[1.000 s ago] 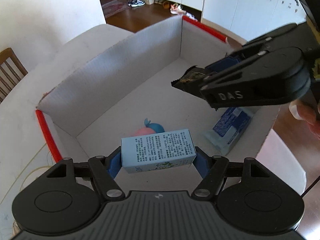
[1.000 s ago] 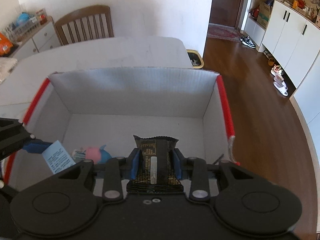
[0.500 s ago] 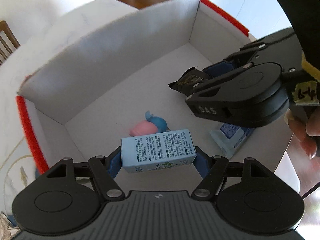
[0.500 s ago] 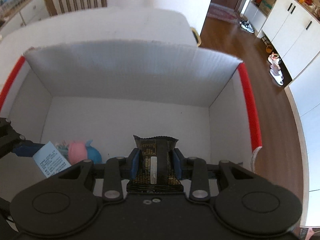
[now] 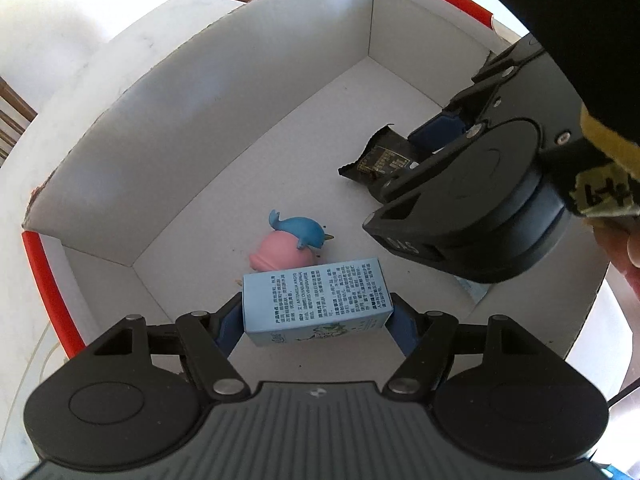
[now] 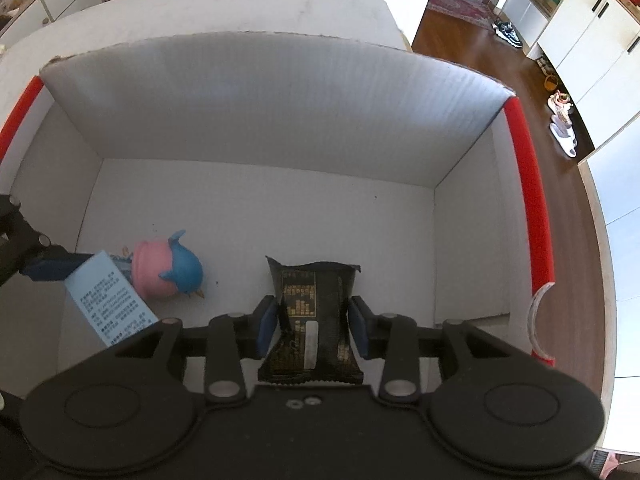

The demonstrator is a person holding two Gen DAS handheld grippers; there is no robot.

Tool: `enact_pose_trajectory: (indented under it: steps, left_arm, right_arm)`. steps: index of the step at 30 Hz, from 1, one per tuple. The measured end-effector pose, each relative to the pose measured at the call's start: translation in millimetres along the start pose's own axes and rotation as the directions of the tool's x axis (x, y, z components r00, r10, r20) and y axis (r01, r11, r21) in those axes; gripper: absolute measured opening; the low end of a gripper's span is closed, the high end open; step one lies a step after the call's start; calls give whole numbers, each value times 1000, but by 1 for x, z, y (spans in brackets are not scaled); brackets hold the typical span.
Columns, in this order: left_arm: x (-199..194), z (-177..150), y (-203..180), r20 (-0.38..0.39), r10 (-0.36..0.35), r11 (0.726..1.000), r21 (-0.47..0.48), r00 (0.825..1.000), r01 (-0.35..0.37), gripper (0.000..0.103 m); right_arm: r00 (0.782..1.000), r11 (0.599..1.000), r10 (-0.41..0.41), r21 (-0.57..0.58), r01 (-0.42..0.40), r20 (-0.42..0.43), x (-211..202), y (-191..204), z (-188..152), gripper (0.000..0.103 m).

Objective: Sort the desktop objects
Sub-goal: 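Lower black packet into red box with right gripper while left gripper lowers medicine box inside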

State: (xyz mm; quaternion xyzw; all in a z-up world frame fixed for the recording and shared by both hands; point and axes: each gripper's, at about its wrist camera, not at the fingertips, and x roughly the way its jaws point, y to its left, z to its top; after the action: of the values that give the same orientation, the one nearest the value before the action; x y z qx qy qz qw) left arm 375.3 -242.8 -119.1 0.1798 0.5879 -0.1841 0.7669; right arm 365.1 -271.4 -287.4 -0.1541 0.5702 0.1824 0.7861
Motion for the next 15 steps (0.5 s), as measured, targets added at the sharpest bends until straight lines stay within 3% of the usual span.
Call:
enact_pose_trajectory:
  steps: [2,3,4,15]
  left_arm:
    - [-1,-1,1,1,-25,1000,-1,1000,25,77]
    - [-1,-2,1,0,-30,1000,-3,1000,30,80]
    - [-1,-3,1,-1,-25,1000,-8,1000,25,82]
    - [-33,-22,14,97,-39,996,-74,994,47,82]
  right_arm:
    - [1000,1000,7,6,-7,9,-4,-1,0,47]
    - [1000,1000,5,9,-5,16,-6,-2,0,55]
    - [1000,1000,4,11,-5,23,-7,-3,0,58]
    - [995,998,52,34,-54,81,-33,-14,-7,65]
